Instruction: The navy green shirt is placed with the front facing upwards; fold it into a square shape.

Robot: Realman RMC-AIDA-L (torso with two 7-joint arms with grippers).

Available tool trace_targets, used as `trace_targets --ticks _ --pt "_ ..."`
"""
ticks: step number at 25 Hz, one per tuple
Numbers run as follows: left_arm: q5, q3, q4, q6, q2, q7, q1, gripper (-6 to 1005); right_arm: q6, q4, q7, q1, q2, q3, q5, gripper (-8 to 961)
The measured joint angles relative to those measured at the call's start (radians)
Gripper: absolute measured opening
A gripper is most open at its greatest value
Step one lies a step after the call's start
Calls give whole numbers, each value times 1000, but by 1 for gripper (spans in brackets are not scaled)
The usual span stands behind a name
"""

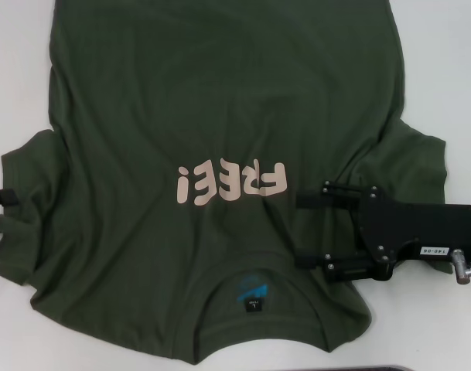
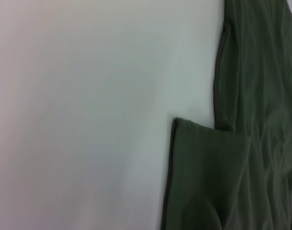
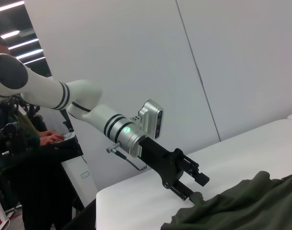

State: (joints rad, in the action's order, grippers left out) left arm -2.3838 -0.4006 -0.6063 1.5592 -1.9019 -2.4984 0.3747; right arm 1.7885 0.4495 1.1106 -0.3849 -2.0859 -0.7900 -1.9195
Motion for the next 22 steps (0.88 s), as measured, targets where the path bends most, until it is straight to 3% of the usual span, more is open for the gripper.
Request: trace_targets --ticks 7,16,22 --pt "0 -7 -3 3 0 -6 -1 646 2 0 0 1 0 0 -1 915" --pt "0 -20 -4 30 -23 -1 25 645 3 0 0 2 1 0 -1 915" --pt "0 -52 -3 18 -24 -9 29 645 1 0 0 5 1 0 -1 915"
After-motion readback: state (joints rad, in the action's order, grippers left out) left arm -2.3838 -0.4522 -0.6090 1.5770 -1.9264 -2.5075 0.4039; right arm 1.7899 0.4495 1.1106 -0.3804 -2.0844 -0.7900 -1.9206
